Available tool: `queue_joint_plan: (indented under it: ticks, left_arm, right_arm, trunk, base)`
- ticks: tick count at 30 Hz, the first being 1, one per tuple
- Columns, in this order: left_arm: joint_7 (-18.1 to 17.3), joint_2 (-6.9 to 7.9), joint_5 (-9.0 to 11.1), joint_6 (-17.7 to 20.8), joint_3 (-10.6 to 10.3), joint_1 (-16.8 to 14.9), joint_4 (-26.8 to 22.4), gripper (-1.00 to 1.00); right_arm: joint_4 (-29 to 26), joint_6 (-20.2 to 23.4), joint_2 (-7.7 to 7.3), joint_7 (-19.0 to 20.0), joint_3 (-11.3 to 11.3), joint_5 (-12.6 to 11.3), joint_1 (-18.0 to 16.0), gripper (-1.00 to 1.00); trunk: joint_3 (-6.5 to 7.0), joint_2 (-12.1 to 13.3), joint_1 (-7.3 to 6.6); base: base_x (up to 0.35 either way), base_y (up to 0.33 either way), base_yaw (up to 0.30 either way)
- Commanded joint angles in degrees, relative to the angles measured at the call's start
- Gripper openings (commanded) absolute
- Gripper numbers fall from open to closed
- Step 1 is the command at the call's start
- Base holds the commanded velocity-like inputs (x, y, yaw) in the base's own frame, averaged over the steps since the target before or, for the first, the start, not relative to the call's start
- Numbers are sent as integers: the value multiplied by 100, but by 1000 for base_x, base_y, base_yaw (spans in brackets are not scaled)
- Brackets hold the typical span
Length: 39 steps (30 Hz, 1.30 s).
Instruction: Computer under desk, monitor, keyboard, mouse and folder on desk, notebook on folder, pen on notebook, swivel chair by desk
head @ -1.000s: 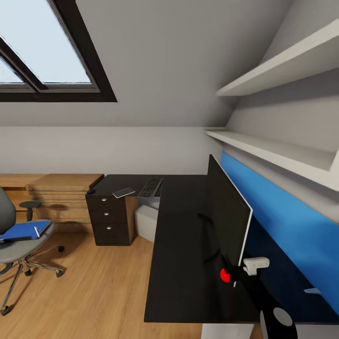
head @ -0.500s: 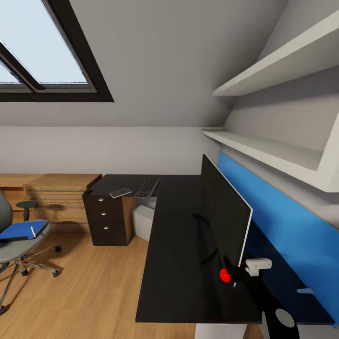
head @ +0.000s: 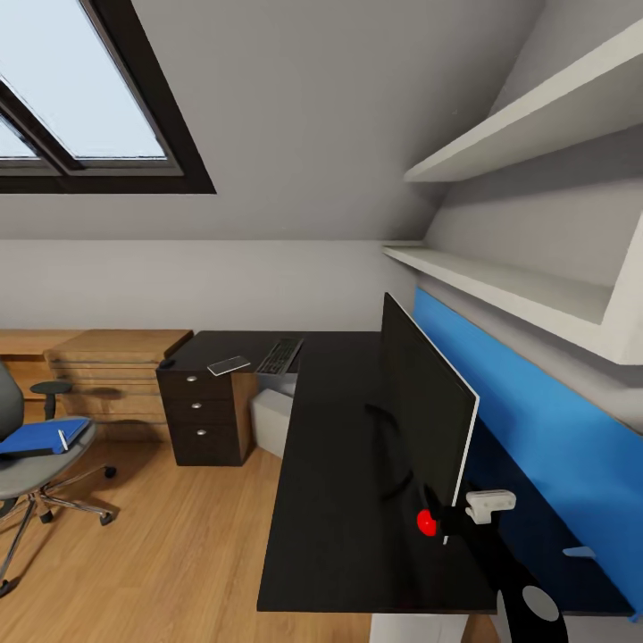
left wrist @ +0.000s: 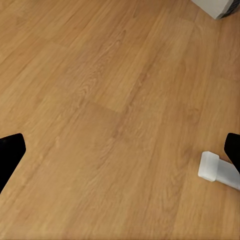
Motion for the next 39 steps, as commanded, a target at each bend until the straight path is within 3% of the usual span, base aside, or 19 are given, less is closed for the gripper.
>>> queue_joint_plan:
  ticks: [1, 23, 30, 39]
  left_arm:
    - [-60, -1, 19, -6, 45, -6, 6, 100]
    - [-60, -5, 18, -5, 46, -5, 6, 100]
    - [-60, -6, 18, 1, 41, -5, 6, 100]
    - [-60, -6, 15, 2, 39, -7, 6, 100]
  right_arm:
    - [-3, -37, 8, 32, -26, 57, -8, 100]
    - [-39, -49, 8, 48, -41, 54, -8, 100]
    - [-42, -461, 8, 44, -199, 47, -8, 100]
    - [-41, -570, 8, 48, -244, 42, -8, 100]
  trunk:
    - [-7, -5, 1]
    - [-7, -5, 1]
    - [-7, -5, 1]
    - [-7, -5, 1]
  base:
    - [0, 0, 0]
    - [0, 0, 0]
    - [0, 0, 0]
    - [0, 0, 0]
